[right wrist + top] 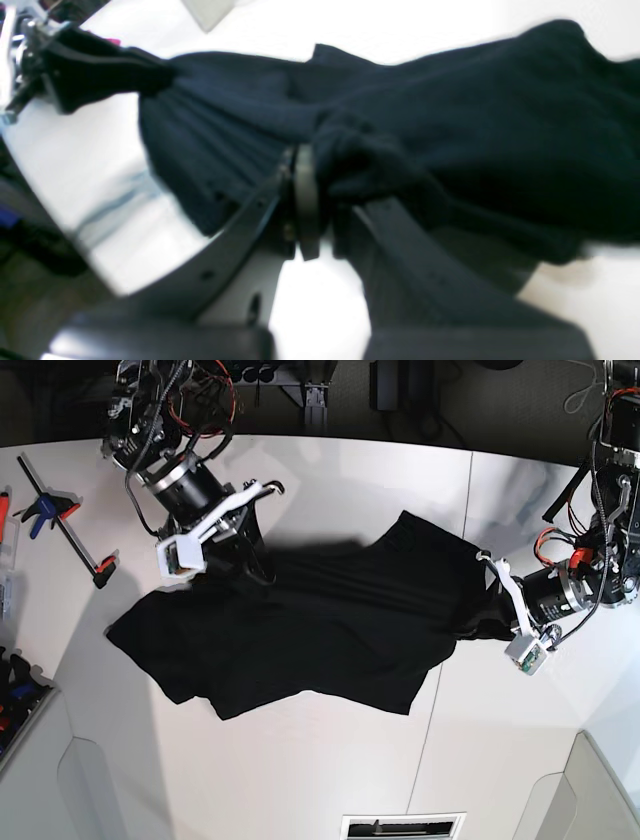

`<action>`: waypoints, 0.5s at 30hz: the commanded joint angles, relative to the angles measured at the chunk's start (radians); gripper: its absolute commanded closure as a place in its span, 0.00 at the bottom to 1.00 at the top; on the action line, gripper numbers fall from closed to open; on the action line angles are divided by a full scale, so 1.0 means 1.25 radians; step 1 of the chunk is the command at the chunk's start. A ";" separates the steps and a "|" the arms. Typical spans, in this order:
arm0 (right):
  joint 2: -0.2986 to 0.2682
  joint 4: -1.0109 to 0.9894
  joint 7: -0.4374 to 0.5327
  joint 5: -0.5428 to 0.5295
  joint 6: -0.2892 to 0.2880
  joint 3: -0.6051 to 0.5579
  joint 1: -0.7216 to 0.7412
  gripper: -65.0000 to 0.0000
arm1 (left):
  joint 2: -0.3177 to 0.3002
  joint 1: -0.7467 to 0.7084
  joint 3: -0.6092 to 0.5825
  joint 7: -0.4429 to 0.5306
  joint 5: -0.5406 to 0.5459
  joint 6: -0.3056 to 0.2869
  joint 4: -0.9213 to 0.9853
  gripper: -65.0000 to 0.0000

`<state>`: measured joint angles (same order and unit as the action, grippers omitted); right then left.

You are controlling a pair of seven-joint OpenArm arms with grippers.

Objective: Layout the t-shirt on the table in an organized manner, then fold the t-shirt properly

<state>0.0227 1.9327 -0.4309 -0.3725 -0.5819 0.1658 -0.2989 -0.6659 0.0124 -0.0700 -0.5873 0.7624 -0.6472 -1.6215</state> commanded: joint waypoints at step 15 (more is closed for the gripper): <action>0.009 0.152 -0.121 -0.169 0.014 0.012 -0.100 1.00 | -0.023 -0.052 0.148 -0.013 -0.050 0.047 -0.009 0.97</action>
<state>0.0391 2.1044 -0.6102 -0.5606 -0.5537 0.1791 -0.4282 -0.6689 -0.0692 0.1020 -0.6277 0.6895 -0.5812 -1.6176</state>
